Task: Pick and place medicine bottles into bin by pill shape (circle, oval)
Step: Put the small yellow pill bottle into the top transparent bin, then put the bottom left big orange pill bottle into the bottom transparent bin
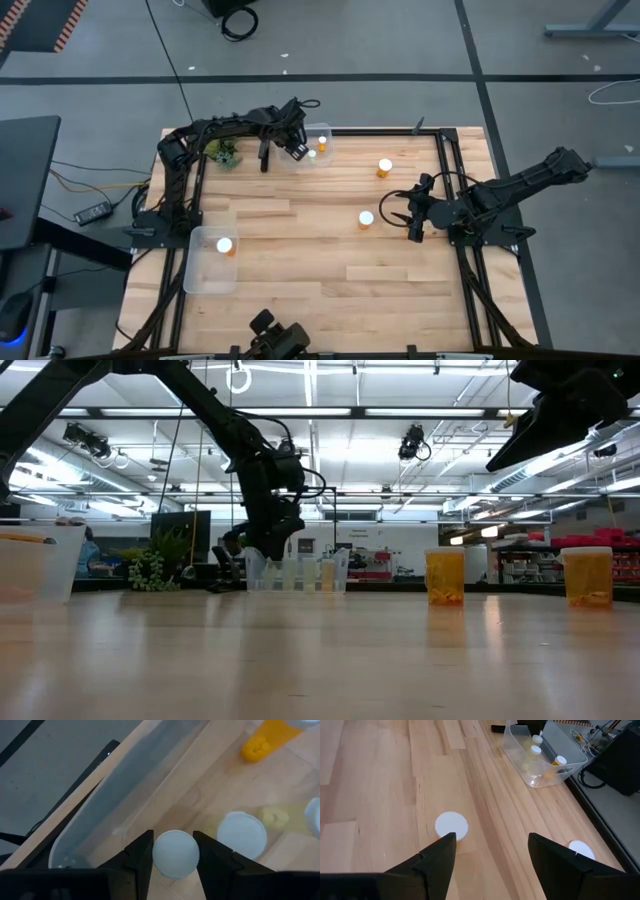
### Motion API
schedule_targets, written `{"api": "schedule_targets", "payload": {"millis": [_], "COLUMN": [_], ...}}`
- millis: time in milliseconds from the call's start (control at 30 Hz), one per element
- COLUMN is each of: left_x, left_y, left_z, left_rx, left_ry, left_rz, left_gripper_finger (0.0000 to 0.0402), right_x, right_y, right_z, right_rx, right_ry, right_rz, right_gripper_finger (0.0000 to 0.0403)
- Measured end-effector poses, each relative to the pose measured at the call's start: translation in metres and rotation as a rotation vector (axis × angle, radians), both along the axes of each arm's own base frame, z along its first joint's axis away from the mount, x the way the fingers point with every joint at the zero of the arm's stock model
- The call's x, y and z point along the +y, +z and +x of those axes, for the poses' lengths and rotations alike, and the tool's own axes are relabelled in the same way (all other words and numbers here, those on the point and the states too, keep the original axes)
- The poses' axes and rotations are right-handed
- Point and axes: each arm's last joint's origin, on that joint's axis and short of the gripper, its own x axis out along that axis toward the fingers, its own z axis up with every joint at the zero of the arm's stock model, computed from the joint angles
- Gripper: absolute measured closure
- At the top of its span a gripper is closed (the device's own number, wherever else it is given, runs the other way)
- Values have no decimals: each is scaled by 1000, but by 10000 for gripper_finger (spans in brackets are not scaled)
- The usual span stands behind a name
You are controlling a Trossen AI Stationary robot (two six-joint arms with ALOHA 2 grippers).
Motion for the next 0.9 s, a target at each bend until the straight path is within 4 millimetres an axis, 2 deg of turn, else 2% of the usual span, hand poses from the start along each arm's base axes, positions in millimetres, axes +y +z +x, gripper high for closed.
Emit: {"api": "schedule_targets", "payload": {"millis": [267,633,900], "left_x": [0,-2,-2], "left_y": [0,-2,0], "left_z": [0,-3,-2], "left_rx": [9,50,48], "left_ry": [-9,-22,-34], "left_rz": [0,-6,2], "left_gripper_finger": [269,210,198], "right_x": [0,0,0], "right_y": [0,0,0], "right_z": [0,0,0], "right_rx": [0,-2,-2], "right_ry": [0,0,0], "right_rz": [0,1,1], "right_gripper_finger": [148,148,148]}}
